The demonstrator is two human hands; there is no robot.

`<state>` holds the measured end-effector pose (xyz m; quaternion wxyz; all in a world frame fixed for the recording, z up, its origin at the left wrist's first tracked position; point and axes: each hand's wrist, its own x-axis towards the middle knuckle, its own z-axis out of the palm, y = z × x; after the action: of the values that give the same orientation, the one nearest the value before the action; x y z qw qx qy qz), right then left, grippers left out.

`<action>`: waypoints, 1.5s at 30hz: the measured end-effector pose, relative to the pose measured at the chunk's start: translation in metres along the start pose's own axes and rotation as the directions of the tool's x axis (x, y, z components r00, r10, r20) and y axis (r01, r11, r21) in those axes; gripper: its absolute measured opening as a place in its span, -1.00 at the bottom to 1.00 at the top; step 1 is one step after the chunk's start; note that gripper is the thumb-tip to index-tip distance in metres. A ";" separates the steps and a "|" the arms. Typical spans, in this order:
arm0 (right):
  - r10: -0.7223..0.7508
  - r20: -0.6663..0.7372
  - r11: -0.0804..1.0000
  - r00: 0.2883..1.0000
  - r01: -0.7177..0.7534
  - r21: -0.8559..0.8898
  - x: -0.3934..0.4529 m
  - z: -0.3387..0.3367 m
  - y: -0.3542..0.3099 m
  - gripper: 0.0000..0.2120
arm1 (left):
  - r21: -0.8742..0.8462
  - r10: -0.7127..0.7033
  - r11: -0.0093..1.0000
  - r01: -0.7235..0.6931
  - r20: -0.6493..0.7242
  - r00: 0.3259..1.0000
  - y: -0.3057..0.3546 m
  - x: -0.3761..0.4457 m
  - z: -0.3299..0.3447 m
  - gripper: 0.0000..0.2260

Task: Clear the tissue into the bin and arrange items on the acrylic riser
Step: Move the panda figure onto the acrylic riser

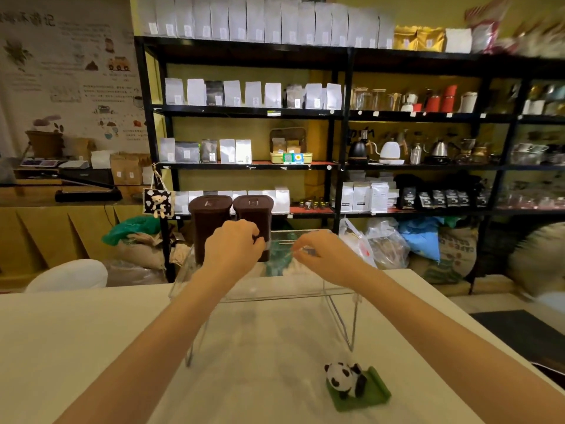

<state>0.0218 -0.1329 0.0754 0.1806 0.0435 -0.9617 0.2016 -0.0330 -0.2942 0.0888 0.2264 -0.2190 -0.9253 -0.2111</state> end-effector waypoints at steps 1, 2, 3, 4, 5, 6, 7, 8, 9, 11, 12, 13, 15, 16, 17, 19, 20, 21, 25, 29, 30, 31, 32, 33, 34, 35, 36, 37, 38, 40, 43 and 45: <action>-0.044 -0.052 0.998 0.998 0.042 -0.040 -0.010 -0.004 0.004 -0.76 | -0.001 0.036 0.999 -0.036 -0.014 0.999 0.005 -0.005 0.002 -0.76; -0.091 -0.097 0.993 0.991 0.082 -0.087 -0.021 -0.008 0.007 -0.78 | -0.004 0.071 0.997 -0.071 -0.027 0.997 0.010 -0.010 0.004 -0.76; -0.131 -0.128 0.985 0.983 0.114 -0.126 -0.033 -0.012 0.010 -0.79 | -0.005 0.109 0.994 -0.110 -0.035 0.993 0.015 -0.016 0.006 -0.76; -0.167 -0.150 0.977 0.975 0.143 -0.158 -0.047 -0.016 0.013 -0.80 | -0.007 0.152 0.988 -0.152 -0.040 0.988 0.020 -0.022 0.010 -0.77; -0.191 -0.164 0.969 0.968 0.160 -0.186 -0.060 -0.019 0.016 -0.80 | -0.018 0.199 0.980 -0.200 -0.052 0.979 0.025 -0.028 0.012 -0.78; -0.204 -0.172 0.963 0.964 0.166 -0.211 -0.075 -0.022 0.019 -0.81 | -0.045 0.252 0.966 -0.255 -0.073 0.965 0.030 -0.035 0.014 -0.78; -0.207 -0.173 0.959 0.963 0.164 -0.232 -0.089 -0.024 0.022 -0.82 | -0.078 0.320 0.941 -0.329 -0.109 0.941 0.034 -0.042 0.016 -0.78; -0.204 -0.167 0.957 0.965 0.160 -0.243 -0.102 -0.026 0.026 -0.83 | -0.095 0.403 0.903 -0.418 -0.145 0.903 0.038 -0.051 0.017 -0.79; -0.190 -0.151 0.958 0.970 0.150 -0.244 -0.115 -0.027 0.031 -0.82 | -0.095 0.484 0.860 -0.502 -0.164 0.860 0.042 -0.061 0.017 -0.79; -0.152 -0.087 0.959 0.985 0.126 -0.253 -0.137 -0.024 0.041 -0.75 | -0.094 0.594 0.789 -0.608 -0.140 0.792 0.047 -0.081 0.020 -0.75; -0.138 -0.047 0.954 0.989 0.120 -0.273 -0.145 -0.021 0.048 -0.73 | -0.102 0.627 0.766 -0.634 -0.099 0.773 0.049 -0.091 0.024 -0.73; -0.116 -0.007 0.949 0.993 0.109 -0.295 -0.151 -0.017 0.054 -0.73 | -0.114 0.651 0.749 -0.652 -0.056 0.757 0.049 -0.101 0.030 -0.71; -0.071 0.063 0.943 0.995 0.088 -0.321 -0.159 -0.008 0.066 -0.75 | -0.146 0.667 0.740 -0.656 0.037 0.744 0.049 -0.116 0.046 -0.70; -0.046 0.094 0.944 0.995 0.074 -0.320 -0.161 -0.004 0.071 -0.74 | -0.145 0.659 0.750 -0.645 0.081 0.748 0.049 -0.123 0.054 -0.68; -0.010 0.125 0.947 0.992 0.049 -0.316 -0.162 0.000 0.075 -0.73 | -0.134 0.636 0.771 -0.622 0.125 0.761 0.050 -0.128 0.062 -0.63; 0.076 0.181 0.950 0.981 -0.016 -0.312 -0.162 0.008 0.080 -0.70 | -0.132 0.556 0.831 -0.541 0.243 0.795 0.050 -0.135 0.076 -0.45; 0.116 0.203 0.950 0.972 -0.049 -0.307 -0.161 0.013 0.081 -0.69 | -0.137 0.517 0.855 -0.500 0.311 0.797 0.048 -0.138 0.084 -0.38; 0.161 0.229 0.950 0.960 -0.087 -0.301 -0.161 0.017 0.082 -0.67 | -0.143 0.480 0.876 -0.461 0.368 0.797 0.046 -0.141 0.091 -0.37; 0.309 0.302 0.941 0.902 -0.243 -0.236 -0.157 0.031 0.085 -0.63 | -0.265 0.388 0.918 -0.295 0.448 0.805 0.042 -0.149 0.106 -0.40; 0.368 0.309 0.930 0.877 -0.351 -0.110 -0.150 0.036 0.085 -0.67 | -0.388 0.368 0.900 -0.199 0.432 0.823 0.039 -0.149 0.116 -0.48; 0.375 0.312 0.926 0.873 -0.368 -0.084 -0.149 0.037 0.084 -0.69 | -0.413 0.362 0.893 -0.181 0.415 0.835 0.038 -0.148 0.117 -0.51; 0.385 0.315 0.921 0.868 -0.384 -0.067 -0.148 0.037 0.084 -0.70 | -0.439 0.356 0.883 -0.164 0.399 0.845 0.039 -0.147 0.117 -0.55; 0.392 0.316 0.917 0.864 -0.395 -0.055 -0.148 0.038 0.083 -0.71 | -0.461 0.349 0.875 -0.148 0.389 0.853 0.040 -0.146 0.117 -0.58; 0.397 0.318 0.914 0.861 -0.404 -0.046 -0.147 0.039 0.083 -0.72 | -0.477 0.343 0.869 -0.134 0.383 0.858 0.041 -0.146 0.116 -0.61; 0.399 0.321 0.912 0.859 -0.408 -0.042 -0.147 0.040 0.082 -0.72 | -0.488 0.333 0.865 -0.117 0.383 0.862 0.041 -0.145 0.115 -0.62; 0.401 0.323 0.911 0.857 -0.411 -0.039 -0.146 0.040 0.082 -0.72 | -0.500 0.322 0.861 -0.097 0.385 0.865 0.042 -0.143 0.115 -0.64; 0.400 0.327 0.910 0.856 -0.414 -0.030 -0.146 0.040 0.081 -0.72 | -0.513 0.312 0.855 -0.079 0.386 0.868 0.042 -0.142 0.115 -0.66; 0.400 0.332 0.908 0.854 -0.419 -0.016 -0.145 0.040 0.081 -0.72 | -0.525 0.305 0.849 -0.064 0.386 0.871 0.042 -0.141 0.115 -0.68; 0.402 0.334 0.905 0.852 -0.426 -0.001 -0.144 0.039 0.080 -0.73 | -0.532 0.298 0.845 -0.050 0.391 0.871 0.043 -0.139 0.114 -0.69; 0.413 0.332 0.895 0.848 -0.446 0.027 -0.142 0.034 0.079 -0.77 | -0.544 0.286 0.839 -0.025 0.400 0.871 0.043 -0.136 0.110 -0.71; 0.421 0.333 0.878 0.844 -0.472 0.087 -0.140 0.020 0.075 -0.89 | -0.558 0.294 0.830 -0.028 0.394 0.871 0.045 -0.131 0.095 -0.73; 0.410 0.323 0.879 0.853 -0.464 0.107 -0.137 0.006 0.069 -0.92 | -0.550 0.319 0.833 -0.060 0.390 0.864 0.049 -0.125 0.079 -0.73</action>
<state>0.1368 -0.0710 -0.0054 -0.0180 -0.1317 -0.9396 0.3154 0.0660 -0.2542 -0.0252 -0.0501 -0.4095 -0.8324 -0.3700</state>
